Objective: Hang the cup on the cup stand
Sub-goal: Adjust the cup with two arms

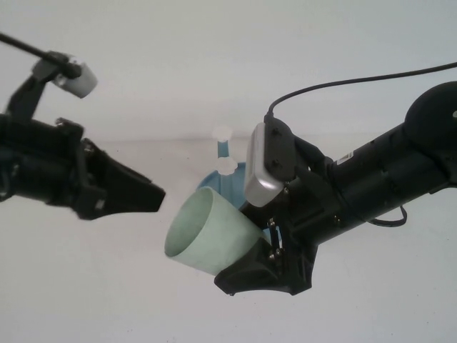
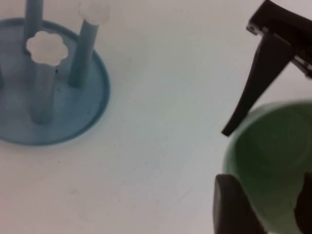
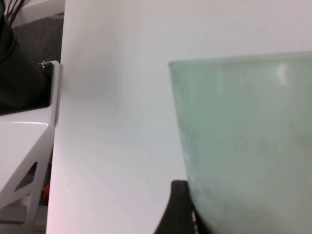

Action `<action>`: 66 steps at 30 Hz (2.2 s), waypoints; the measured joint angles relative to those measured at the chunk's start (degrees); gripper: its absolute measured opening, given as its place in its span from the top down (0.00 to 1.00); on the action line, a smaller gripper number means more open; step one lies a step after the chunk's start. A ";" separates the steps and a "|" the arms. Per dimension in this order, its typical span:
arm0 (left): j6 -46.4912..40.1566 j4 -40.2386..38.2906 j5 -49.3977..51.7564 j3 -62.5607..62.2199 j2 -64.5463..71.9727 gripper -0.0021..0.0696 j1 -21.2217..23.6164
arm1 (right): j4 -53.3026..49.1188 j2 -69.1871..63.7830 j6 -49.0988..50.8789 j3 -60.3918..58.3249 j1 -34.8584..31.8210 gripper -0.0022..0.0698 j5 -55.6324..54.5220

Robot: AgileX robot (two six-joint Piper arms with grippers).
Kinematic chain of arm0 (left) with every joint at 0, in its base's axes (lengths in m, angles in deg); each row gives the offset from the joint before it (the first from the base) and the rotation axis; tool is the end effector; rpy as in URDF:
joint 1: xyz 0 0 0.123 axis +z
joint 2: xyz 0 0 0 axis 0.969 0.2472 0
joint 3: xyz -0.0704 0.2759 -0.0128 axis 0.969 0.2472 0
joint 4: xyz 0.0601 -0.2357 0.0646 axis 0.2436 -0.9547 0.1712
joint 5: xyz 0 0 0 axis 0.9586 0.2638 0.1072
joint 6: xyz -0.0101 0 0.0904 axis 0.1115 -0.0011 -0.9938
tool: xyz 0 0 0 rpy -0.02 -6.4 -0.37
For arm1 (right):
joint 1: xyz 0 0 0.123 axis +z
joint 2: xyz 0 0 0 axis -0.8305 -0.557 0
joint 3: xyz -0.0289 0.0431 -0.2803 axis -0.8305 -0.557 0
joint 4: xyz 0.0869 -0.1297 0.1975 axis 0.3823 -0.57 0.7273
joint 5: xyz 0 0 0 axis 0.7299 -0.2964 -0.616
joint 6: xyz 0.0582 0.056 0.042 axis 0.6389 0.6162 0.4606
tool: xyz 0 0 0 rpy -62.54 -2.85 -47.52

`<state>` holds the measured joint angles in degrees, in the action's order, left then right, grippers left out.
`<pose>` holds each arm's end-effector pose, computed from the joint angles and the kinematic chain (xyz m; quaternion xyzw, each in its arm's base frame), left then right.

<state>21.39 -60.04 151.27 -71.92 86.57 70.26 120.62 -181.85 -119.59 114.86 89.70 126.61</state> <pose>0.2418 -0.0921 0.3546 0.3441 0.8196 -0.3546 0.2899 0.2558 0.2394 0.2789 -0.5741 0.6919 0.3260 0.2923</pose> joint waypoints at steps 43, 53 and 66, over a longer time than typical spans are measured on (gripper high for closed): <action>-11.29 3.74 1.11 0.10 -0.37 0.88 -13.70 | 8.14 -0.45 -0.94 0.00 0.00 0.15 3.45; -11.09 3.84 1.31 0.10 -0.37 0.94 -13.70 | 8.14 -0.45 -1.38 0.00 0.00 0.11 3.37; -10.82 8.33 -3.72 0.10 -2.50 0.94 -13.92 | -5.27 -0.45 10.82 5.91 -0.29 0.00 7.28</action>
<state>10.57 -51.71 147.56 -71.82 84.06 56.34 115.36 -182.30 -108.77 120.78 89.41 133.89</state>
